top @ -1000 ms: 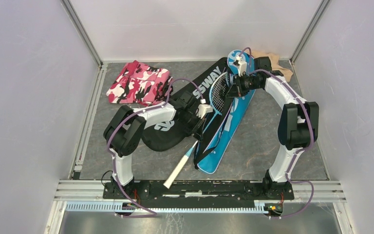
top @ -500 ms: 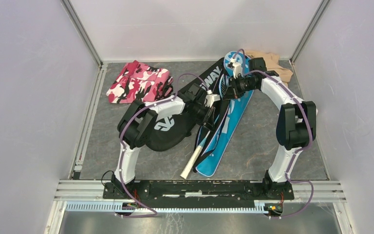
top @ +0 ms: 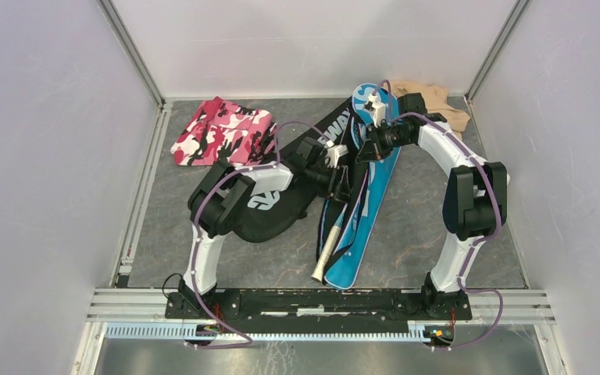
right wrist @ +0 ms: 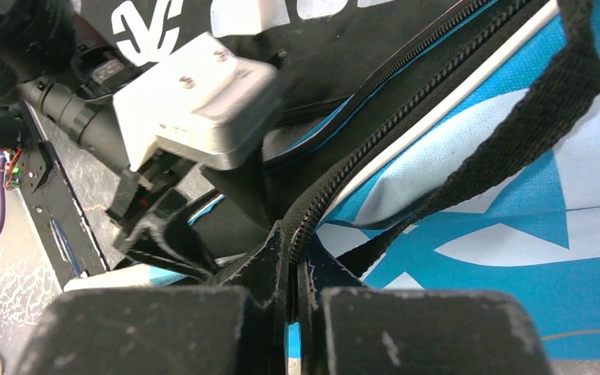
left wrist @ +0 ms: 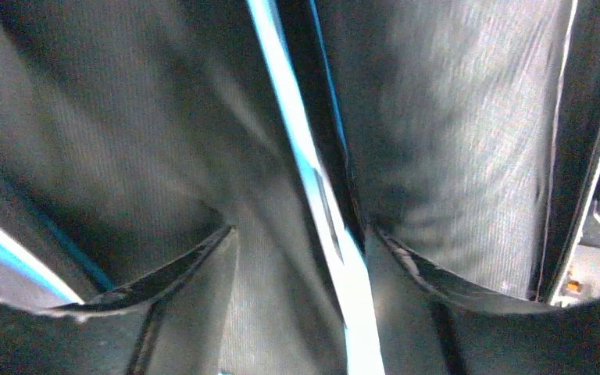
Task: Pack up the badminton gear
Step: Place the racket in the racket bag.
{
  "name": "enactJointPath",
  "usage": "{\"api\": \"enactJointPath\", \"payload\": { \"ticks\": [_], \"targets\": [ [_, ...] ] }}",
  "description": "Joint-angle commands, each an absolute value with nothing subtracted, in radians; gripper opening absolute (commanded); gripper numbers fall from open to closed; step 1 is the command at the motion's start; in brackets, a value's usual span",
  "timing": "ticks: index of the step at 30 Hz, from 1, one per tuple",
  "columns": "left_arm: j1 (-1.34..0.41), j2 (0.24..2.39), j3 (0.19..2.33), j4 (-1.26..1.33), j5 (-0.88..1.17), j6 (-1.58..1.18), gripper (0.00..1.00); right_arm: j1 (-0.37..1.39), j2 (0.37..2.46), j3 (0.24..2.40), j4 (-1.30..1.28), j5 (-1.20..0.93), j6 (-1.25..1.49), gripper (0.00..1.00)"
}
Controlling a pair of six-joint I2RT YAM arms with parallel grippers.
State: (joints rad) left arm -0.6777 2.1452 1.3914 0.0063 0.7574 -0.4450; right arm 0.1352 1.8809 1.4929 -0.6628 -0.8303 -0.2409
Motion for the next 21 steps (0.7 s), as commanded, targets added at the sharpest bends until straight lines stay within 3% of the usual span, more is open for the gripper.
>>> {"api": "enactJointPath", "payload": {
  "ticks": [1, 5, 13, 17, 21],
  "targets": [
    [-0.679, 1.964, 1.239, 0.114, 0.773, -0.409, 0.73, 0.122, 1.855, 1.555, -0.655, -0.894, -0.266, 0.00],
    [-0.694, 1.893, 1.125, 0.073, 0.798, -0.347, 0.81, 0.119, 1.858, 1.560, -0.668, -0.892, -0.276, 0.00],
    [-0.745, 1.853, 1.013, 0.052, 0.830, -0.307, 0.80, 0.115, 1.861, 1.568, -0.677, -0.874, -0.272, 0.00],
    [-0.762, 1.879, 0.988, 0.071, 0.841, -0.326, 0.72, 0.114, 1.855, 1.571, -0.683, -0.868, -0.273, 0.00],
    [-0.779, 1.889, 0.989, 0.103, 0.856, -0.357, 0.56, 0.114, 1.851, 1.565, -0.693, -0.870, -0.282, 0.00]
  ]
}}
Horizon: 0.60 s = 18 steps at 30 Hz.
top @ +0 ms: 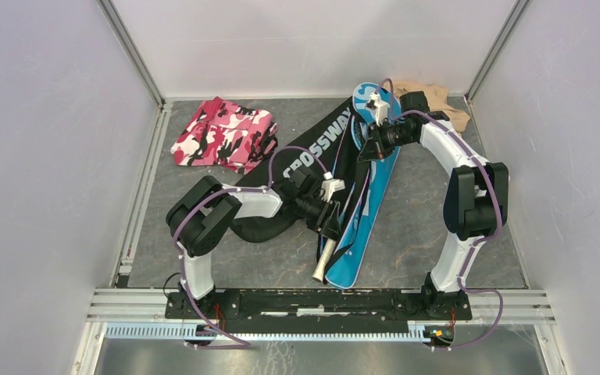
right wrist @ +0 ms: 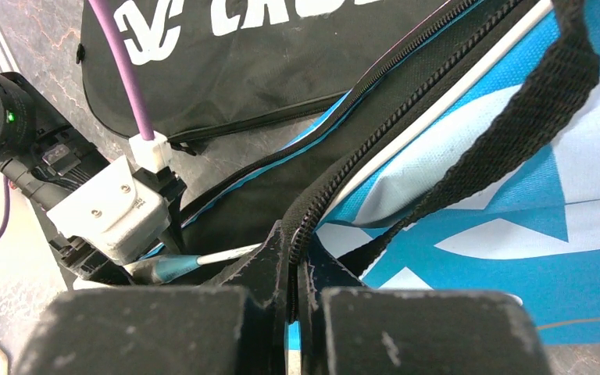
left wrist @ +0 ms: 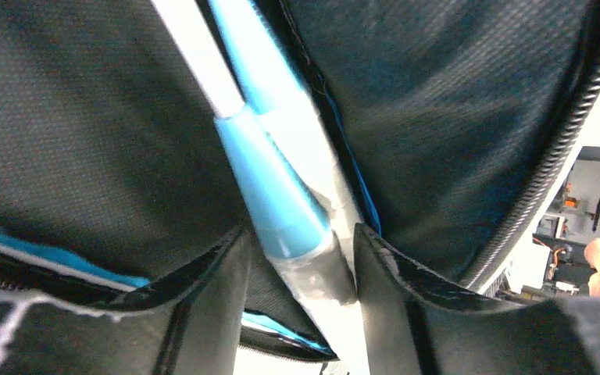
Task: Pack up the badminton gear
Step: Place the racket in the racket bag.
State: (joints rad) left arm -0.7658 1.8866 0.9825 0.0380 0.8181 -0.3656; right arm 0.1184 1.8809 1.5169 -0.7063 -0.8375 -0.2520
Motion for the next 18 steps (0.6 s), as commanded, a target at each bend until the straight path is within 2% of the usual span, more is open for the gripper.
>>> {"api": "enactJointPath", "payload": {
  "ticks": [1, 8, 10, 15, 18],
  "targets": [
    [-0.783, 1.889, 0.995, 0.106, 0.858, -0.363, 0.51, 0.115, 1.851, 1.562, -0.699, -0.871, -0.288, 0.00],
    [-0.784, 1.910, 1.086, 0.156, 0.832, -0.448, 0.19, 0.117, 1.844, 1.499, -0.709, -0.878, -0.323, 0.00],
    [-0.784, 1.931, 1.129, 0.148, 0.818, -0.454, 0.13, 0.119, 1.842, 1.488, -0.711, -0.883, -0.330, 0.00],
    [-0.784, 1.972, 1.175, 0.194, 0.778, -0.488, 0.04, 0.133, 1.841, 1.477, -0.734, -0.882, -0.356, 0.00],
    [-0.784, 1.993, 1.201, 0.208, 0.738, -0.495, 0.02, 0.133, 1.838, 1.471, -0.736, -0.885, -0.359, 0.00]
  ]
}}
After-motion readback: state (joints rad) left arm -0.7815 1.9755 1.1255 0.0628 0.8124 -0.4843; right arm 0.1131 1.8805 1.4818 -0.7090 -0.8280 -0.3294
